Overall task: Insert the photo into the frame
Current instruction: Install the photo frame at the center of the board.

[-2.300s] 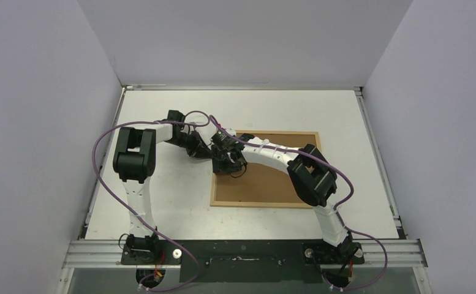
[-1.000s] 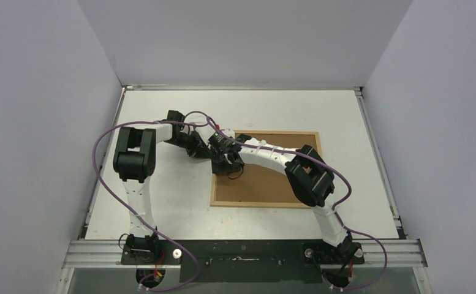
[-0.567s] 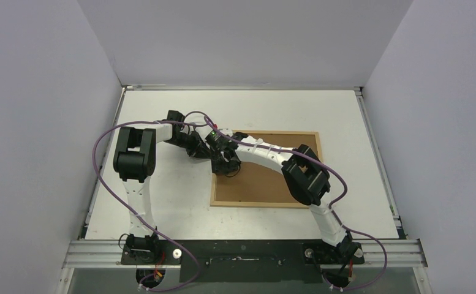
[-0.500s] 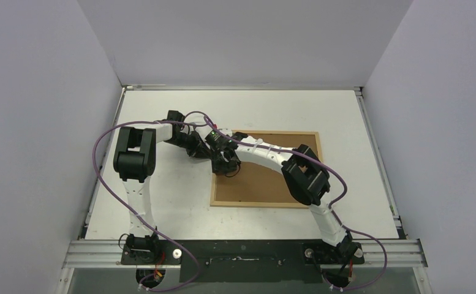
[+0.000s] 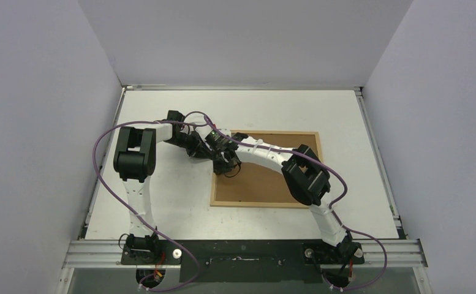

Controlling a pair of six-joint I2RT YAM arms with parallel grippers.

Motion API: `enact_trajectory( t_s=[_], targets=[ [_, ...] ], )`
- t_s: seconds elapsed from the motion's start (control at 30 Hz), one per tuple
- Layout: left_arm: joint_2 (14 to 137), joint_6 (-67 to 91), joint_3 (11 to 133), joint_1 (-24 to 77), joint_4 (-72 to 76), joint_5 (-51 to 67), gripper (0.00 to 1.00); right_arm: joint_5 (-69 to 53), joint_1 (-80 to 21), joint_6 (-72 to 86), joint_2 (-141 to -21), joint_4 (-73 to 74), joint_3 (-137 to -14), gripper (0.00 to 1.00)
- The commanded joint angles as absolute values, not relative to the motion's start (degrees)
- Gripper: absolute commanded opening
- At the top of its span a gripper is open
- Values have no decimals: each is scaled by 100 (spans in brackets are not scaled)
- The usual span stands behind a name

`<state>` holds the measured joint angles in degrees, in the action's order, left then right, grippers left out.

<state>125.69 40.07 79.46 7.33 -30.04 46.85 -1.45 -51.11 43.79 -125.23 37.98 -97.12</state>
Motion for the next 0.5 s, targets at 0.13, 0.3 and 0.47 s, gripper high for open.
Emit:
enact_trajectory(
  t_s=[0.13, 0.3, 0.47],
  targets=[
    [13131, 3700, 7690, 756, -3520, 3173, 5, 409, -5067, 4188, -13307, 4439, -8906, 10],
    [13146, 3701, 7695, 760, -3537, 3139, 5, 430, -5046, 4205, -13156, 4303, -8662, 9],
    [13173, 3705, 7712, 752, -3613, 3023, 5, 457, -5023, 4232, -12990, 4146, -8467, 9]
  ],
)
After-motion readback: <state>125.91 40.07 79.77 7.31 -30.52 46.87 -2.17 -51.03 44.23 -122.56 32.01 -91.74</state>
